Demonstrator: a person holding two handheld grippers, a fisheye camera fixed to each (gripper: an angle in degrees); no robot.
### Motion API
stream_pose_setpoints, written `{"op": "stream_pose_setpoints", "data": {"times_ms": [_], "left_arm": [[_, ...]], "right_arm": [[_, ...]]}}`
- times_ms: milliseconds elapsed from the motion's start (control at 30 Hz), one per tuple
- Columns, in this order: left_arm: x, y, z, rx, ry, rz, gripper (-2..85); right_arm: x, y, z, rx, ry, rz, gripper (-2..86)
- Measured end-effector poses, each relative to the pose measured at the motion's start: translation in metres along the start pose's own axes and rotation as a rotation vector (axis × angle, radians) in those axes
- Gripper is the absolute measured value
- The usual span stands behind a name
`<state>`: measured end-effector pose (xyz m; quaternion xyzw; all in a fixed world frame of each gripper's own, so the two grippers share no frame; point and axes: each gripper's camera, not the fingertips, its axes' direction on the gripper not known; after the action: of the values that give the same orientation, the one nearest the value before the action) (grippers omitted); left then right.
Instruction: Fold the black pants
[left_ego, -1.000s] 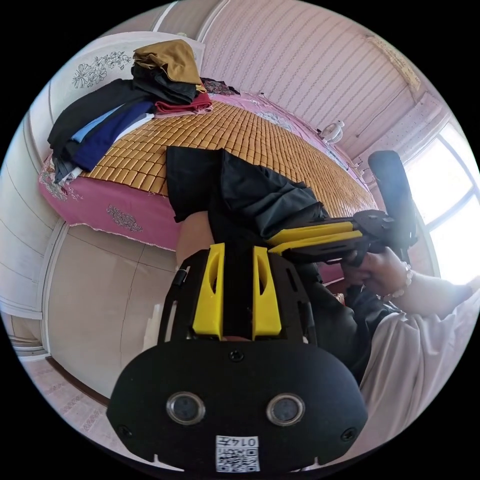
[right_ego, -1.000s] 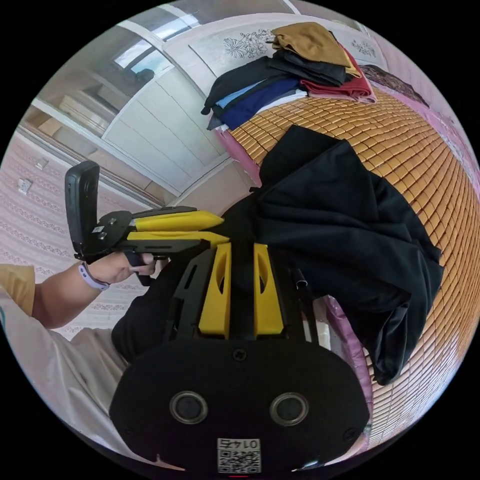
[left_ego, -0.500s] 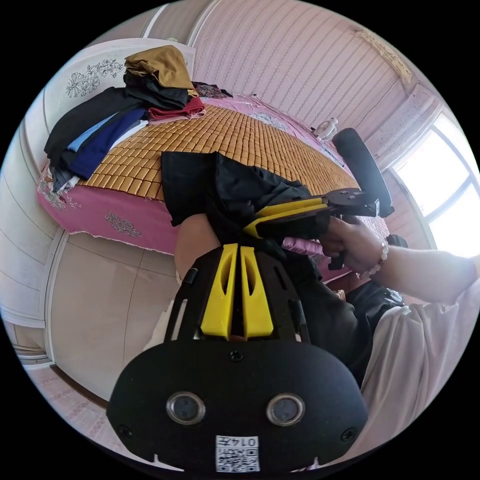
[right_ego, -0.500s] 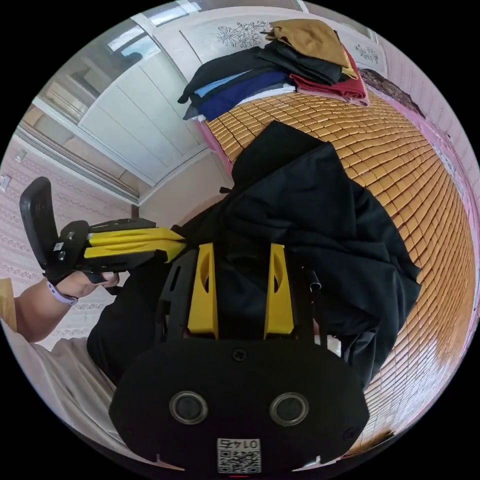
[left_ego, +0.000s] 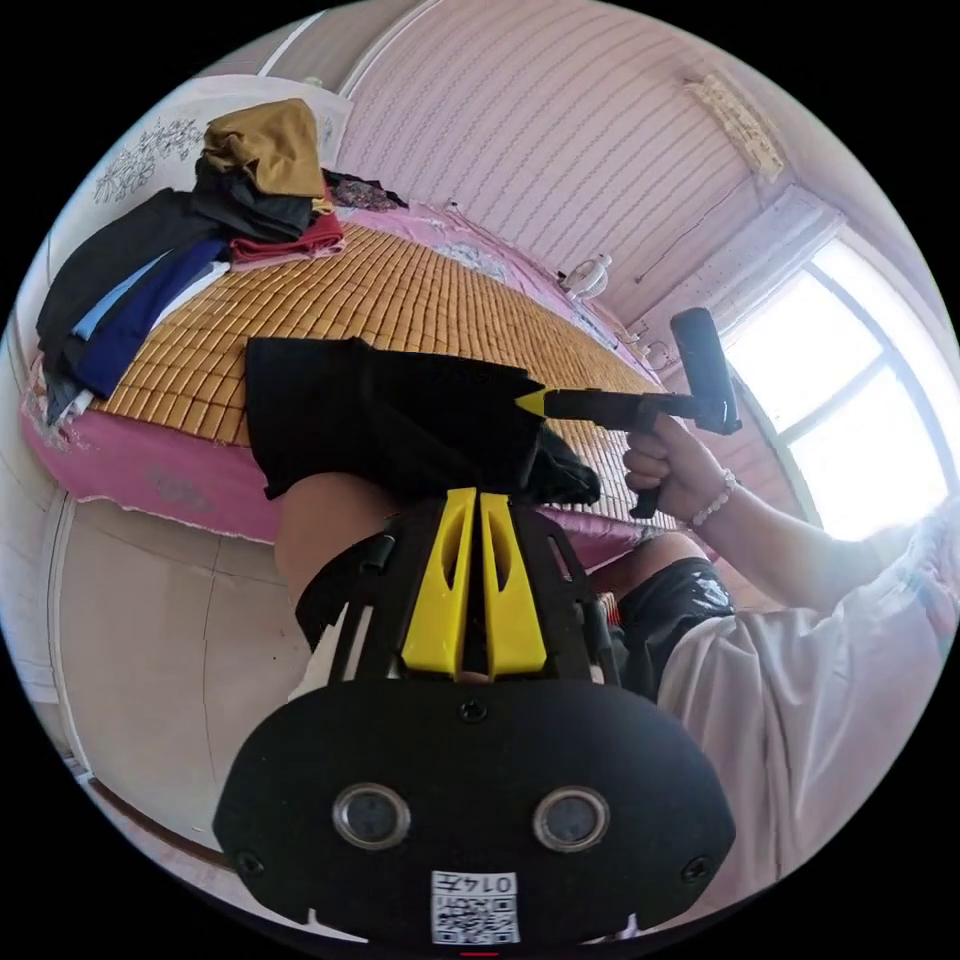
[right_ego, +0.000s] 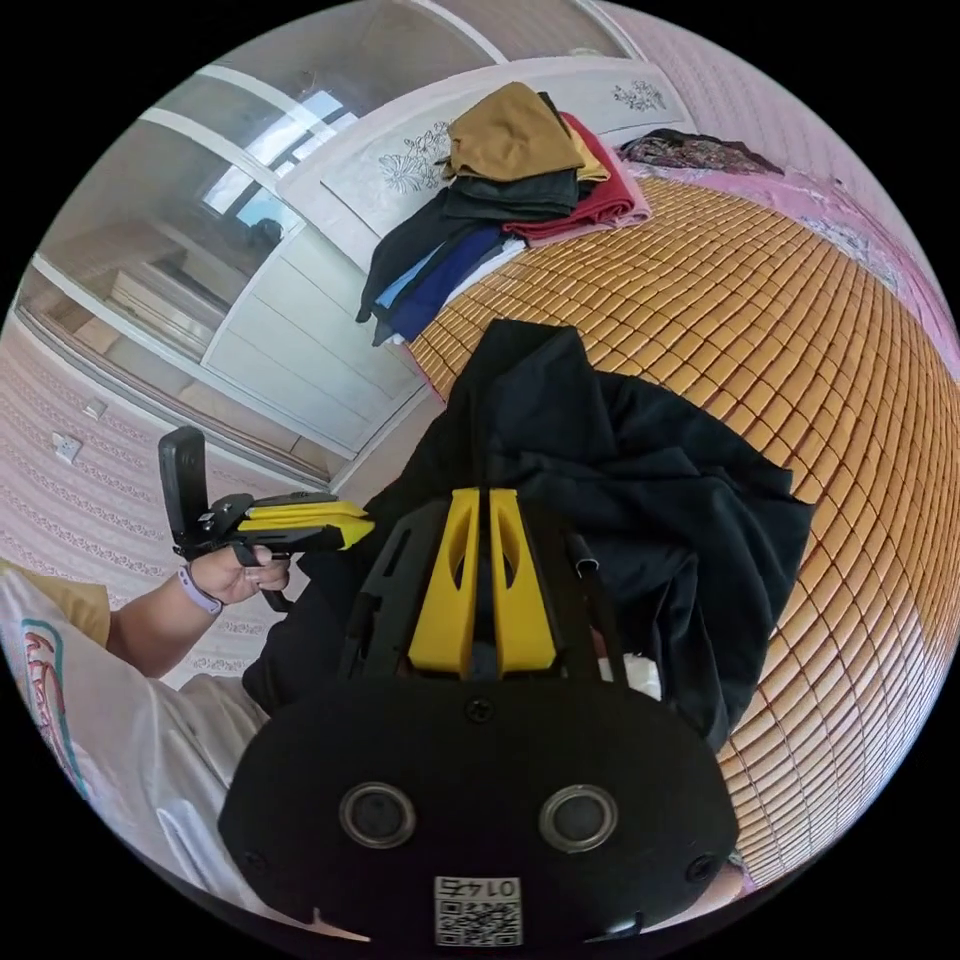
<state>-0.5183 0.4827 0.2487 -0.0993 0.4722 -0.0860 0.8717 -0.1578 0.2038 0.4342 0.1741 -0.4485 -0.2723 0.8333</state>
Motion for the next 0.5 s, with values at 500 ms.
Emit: {"op": "stream_pose_setpoints", "data": {"times_ms": [500], "left_arm": [[0.200,-0.109,0.052,0.056,0.719,0.535,3.9]], "right_arm": [[0.095,0.121,-0.354,0.552,0.403,0.461,5.1]]}}
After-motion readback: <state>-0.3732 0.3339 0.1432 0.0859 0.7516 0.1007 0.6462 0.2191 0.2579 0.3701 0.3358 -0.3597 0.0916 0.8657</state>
